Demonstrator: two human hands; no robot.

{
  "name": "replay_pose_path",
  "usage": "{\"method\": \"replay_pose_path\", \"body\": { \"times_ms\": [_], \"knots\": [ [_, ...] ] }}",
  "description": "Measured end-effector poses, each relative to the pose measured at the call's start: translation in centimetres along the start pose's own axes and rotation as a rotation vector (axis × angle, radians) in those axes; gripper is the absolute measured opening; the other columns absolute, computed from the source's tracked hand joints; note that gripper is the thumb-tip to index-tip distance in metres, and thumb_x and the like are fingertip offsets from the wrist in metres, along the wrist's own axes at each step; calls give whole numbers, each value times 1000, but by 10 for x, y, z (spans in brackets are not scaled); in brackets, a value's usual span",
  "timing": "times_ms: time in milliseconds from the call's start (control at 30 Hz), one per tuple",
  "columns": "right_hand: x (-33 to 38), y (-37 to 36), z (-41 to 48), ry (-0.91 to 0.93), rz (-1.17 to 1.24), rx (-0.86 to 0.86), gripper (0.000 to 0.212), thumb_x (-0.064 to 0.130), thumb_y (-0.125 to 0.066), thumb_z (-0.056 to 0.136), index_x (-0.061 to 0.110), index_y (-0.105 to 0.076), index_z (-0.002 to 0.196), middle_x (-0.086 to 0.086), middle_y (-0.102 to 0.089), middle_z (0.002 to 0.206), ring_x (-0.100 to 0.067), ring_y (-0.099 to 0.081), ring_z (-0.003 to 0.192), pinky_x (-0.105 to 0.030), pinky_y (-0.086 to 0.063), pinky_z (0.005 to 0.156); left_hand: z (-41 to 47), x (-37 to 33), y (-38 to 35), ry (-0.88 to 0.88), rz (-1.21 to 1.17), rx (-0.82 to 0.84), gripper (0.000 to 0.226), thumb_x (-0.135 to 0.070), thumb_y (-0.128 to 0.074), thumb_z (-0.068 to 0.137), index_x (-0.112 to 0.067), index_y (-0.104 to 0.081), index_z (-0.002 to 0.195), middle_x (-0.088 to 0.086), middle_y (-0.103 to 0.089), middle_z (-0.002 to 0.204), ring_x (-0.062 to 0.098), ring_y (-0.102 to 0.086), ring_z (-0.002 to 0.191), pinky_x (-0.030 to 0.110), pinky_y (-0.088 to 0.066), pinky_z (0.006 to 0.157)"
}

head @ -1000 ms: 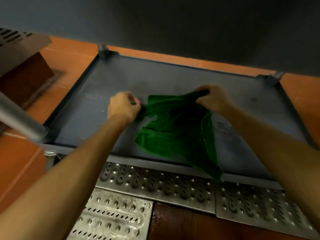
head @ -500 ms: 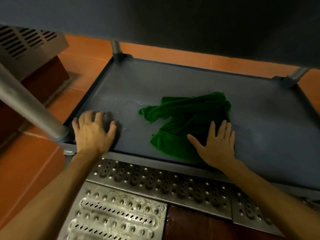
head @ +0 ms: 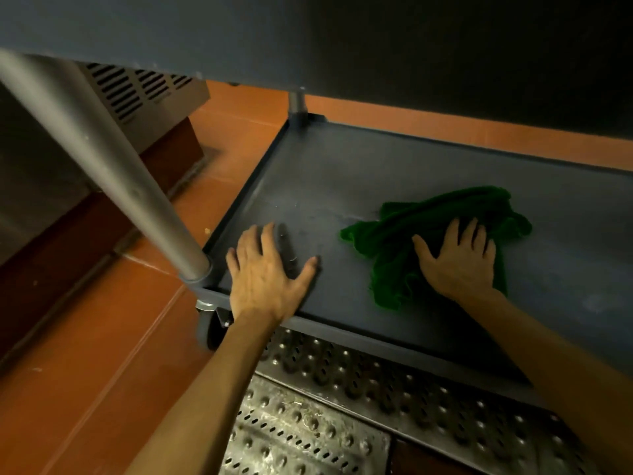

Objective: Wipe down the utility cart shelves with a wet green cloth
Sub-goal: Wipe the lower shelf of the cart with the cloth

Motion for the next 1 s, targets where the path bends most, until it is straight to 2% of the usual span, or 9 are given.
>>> {"method": "replay_pose_path", "body": {
  "times_ms": [167, 333, 533, 700, 800, 933, 1000],
  "knots": [
    [31, -1, 23, 65, 11, 4, 90, 73, -21, 92, 12, -6, 157, -18, -1, 164, -31, -2, 151, -47, 0, 122, 3, 0, -5, -22, -15, -7, 95, -81, -42, 84, -20, -17, 153, 13, -21, 160, 31, -16, 150, 55, -15, 122],
    [60, -6, 35, 107, 39, 17, 86, 68, -24, 93, 13, -5, 158, -17, -1, 164, -31, -1, 151, -47, 1, 122, 6, 1, -16, -34, 64, 59, 103, -86, -31, 84, -19, -3, 157, 13, -8, 166, 30, -4, 154, 53, -4, 124],
    [115, -11, 44, 199, 77, 72, 79, 58, -23, 95, 14, -3, 158, -13, 1, 165, -28, 1, 152, -45, 3, 123, 4, -2, -15, -43, 64, 23, 90, -77, -23, 92, -18, -4, 158, 11, -10, 166, 27, -4, 154, 51, -4, 125],
    [176, -13, 52, 351, 201, 167, 78, 46, -36, 93, 16, -5, 158, -8, -1, 166, -24, -1, 152, -42, 3, 122, 3, -3, -10, -41, 29, -15, 83, -70, -23, 96, -16, -10, 158, 9, -16, 165, 25, -8, 154, 49, -5, 125],
    [213, -12, 46, 448, 229, 225, 78, 36, -45, 91, 17, -8, 157, -7, -9, 165, -24, -7, 151, -43, -1, 122, 2, -1, -7, -27, -2, -55, 76, -66, -21, 98, -16, -19, 156, 9, -24, 163, 24, -14, 153, 49, -9, 125],
    [262, -8, 27, 583, 320, 277, 80, 33, -39, 72, 18, -32, 151, -8, -36, 154, -28, -30, 142, -50, -20, 118, 1, 3, 0, 22, -47, -139, 73, -64, -15, 100, -16, -25, 154, 9, -29, 161, 22, -20, 151, 47, -14, 124],
    [276, -6, 16, 656, 387, 323, 72, 25, -42, 76, 19, -39, 147, -7, -43, 150, -29, -38, 138, -49, -27, 116, -1, 3, 3, 28, -78, -178, 73, -63, -16, 100, -16, -27, 154, 9, -29, 161, 22, -21, 151, 47, -17, 123]
  ]
}}
Point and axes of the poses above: each hand's wrist, its own z-axis towards the middle knuckle, its own y-axis out of the back of the hand, x = y × z, the point moved 9 cm from there along z, towards the middle knuckle
